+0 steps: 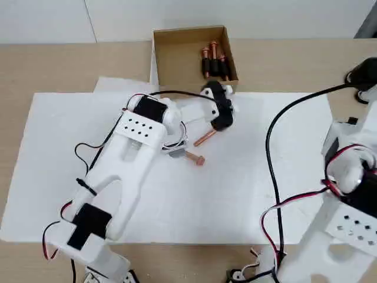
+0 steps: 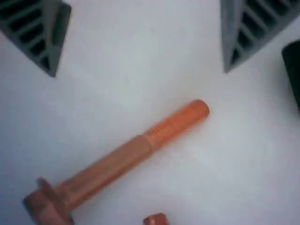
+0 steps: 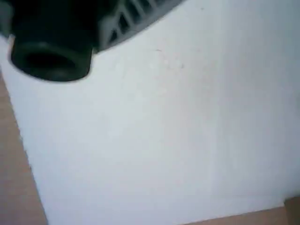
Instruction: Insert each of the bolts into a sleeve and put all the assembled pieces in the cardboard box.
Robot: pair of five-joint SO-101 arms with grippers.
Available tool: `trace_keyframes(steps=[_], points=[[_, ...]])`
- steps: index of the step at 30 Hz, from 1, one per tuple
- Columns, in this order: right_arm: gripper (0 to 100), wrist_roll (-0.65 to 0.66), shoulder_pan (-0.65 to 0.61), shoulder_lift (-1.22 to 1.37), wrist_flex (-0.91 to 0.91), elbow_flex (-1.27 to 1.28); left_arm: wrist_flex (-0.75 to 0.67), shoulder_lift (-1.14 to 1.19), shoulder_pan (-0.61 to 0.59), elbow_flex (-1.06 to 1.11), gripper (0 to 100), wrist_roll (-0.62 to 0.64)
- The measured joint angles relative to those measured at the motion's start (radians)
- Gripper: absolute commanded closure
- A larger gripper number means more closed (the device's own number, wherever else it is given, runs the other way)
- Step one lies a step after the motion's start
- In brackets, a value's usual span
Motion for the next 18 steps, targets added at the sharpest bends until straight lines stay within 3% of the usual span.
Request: trace_keyframes(steps=[8,18], points=[[99.4,0.008,0.006,-0.066,-0.084,0.107,-0.014,0.114,0.0,0.0,79,-0.31],[99.4,0.008,0.006,-0.068,-0.086,0.107,-0.078,0.199,0.018,-0.044,79,-0.379]])
